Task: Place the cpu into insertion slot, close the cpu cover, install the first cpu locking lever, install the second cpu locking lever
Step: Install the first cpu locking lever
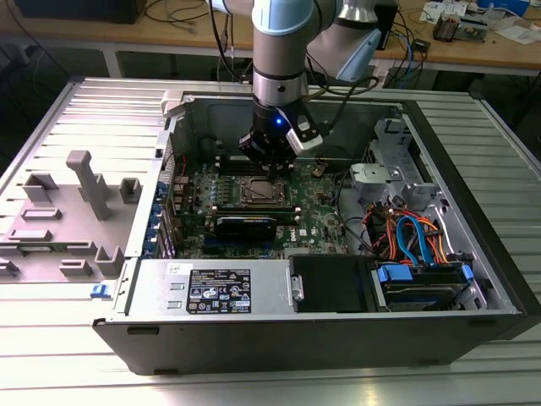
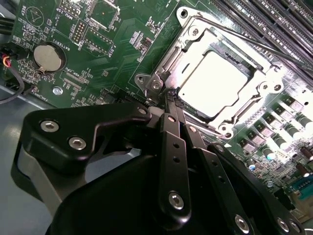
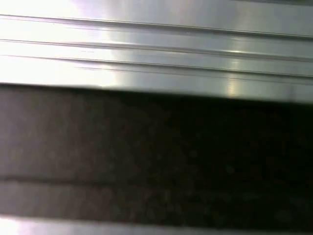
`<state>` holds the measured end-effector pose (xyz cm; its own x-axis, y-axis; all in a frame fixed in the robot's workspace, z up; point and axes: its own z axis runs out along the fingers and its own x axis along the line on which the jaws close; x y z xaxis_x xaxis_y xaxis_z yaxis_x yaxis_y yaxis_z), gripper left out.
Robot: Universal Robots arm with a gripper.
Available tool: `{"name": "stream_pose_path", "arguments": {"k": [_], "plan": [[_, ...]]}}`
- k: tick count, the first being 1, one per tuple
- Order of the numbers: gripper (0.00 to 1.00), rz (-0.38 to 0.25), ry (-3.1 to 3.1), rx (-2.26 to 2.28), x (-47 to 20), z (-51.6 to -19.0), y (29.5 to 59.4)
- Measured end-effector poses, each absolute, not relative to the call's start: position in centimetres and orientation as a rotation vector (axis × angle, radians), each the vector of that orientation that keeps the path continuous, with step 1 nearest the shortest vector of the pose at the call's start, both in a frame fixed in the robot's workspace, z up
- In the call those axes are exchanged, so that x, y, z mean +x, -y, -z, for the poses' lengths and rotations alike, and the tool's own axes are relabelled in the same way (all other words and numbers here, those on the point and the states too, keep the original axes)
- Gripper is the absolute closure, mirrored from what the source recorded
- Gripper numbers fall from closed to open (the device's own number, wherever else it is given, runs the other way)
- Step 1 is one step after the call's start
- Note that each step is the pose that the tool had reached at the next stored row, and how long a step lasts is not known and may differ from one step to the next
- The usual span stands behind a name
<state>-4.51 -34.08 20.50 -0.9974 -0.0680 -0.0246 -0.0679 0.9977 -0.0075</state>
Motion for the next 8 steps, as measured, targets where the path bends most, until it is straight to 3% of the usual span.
{"name": "stream_pose_path", "arguments": {"k": [8], "plan": [[0.89,0.011,-3.114,-0.106,-4.48,-20.62,34.21]]}}
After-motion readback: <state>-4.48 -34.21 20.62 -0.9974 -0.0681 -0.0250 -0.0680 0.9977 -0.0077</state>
